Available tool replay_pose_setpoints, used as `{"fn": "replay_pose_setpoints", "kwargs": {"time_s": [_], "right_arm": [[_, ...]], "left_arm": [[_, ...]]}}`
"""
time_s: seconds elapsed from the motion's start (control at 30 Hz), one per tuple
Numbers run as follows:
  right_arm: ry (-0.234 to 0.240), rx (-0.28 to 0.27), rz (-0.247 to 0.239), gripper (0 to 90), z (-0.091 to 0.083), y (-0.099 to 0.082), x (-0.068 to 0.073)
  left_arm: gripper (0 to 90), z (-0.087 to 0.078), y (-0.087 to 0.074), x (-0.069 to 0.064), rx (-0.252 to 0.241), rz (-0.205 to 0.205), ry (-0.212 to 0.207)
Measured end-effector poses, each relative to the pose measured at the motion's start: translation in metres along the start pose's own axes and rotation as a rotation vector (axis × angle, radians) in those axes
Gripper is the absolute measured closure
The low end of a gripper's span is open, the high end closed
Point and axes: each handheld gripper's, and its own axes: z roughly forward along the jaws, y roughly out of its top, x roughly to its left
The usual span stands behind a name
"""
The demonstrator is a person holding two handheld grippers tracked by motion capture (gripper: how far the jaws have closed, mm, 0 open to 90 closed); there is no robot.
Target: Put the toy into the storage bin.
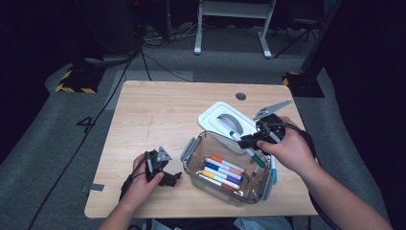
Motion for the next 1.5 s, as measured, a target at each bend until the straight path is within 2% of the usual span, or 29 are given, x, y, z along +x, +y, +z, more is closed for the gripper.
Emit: {"fn": "replay_pose_setpoints", "kwargs": {"time_s": [0.1, 0.13, 0.17, 0.27, 0.3, 0.37, 0.6, 0.77, 0.8, 1.0, 1.07, 1.3, 1.5], "right_arm": [[0.048, 0.027, -0.017, 77.1, 0.017, 0.003, 0.009], [0.048, 0.027, -0.017, 77.1, 0.017, 0.003, 0.009], [0.068, 0.047, -0.023, 77.1, 0.027, 0.003, 0.014], [0.084, 0.066, -0.031, 77.1, 0.035, 0.004, 0.018], [0.108, 0.089, -0.036, 77.1, 0.045, 0.004, 0.023], [0.114, 0.097, -0.038, 77.1, 0.049, 0.004, 0.024], [0.175, 0.187, -0.066, 77.1, 0.086, 0.004, 0.036], [0.195, 0.227, -0.065, 77.1, 0.102, 0.001, 0.039], [0.207, 0.253, -0.058, 77.1, 0.111, -0.002, 0.039], [0.222, 0.306, -0.059, 77.1, 0.129, -0.008, 0.04], [0.225, 0.344, -0.059, 77.1, 0.14, -0.011, 0.04], [0.227, 0.393, -0.063, 77.0, 0.154, -0.016, 0.039], [0.252, 0.434, -0.051, 77.0, 0.166, -0.022, 0.039]], "left_arm": [[0.0, 0.0, 0.0, 0.0, 0.0, -0.001, -0.001], [0.0, 0.0, 0.0, 0.0, 0.0, -0.001, -0.001], [0.0, 0.0, 0.0, 0.0, 0.0, 0.0, 0.0], [0.0, 0.0, 0.0, 0.0, 0.0, -0.001, -0.001], [0.0, 0.0, 0.0, 0.0, 0.0, 0.0, 0.0], [0.0, 0.0, 0.0, 0.0, 0.0, -0.001, -0.001], [0.0, 0.0, 0.0, 0.0, 0.0, -0.001, 0.0], [0.0, 0.0, 0.0, 0.0, 0.001, 0.005, 0.005], [0.0, 0.0, 0.0, 0.0, 0.001, 0.005, 0.005], [0.0, 0.0, 0.0, 0.0, 0.001, 0.006, 0.004], [0.0, 0.0, 0.0, 0.0, 0.001, 0.006, 0.004], [0.0, 0.0, 0.0, 0.0, 0.0, 0.0, -0.001], [0.0, 0.0, 0.0, 0.0, 0.0, -0.001, -0.001]]}}
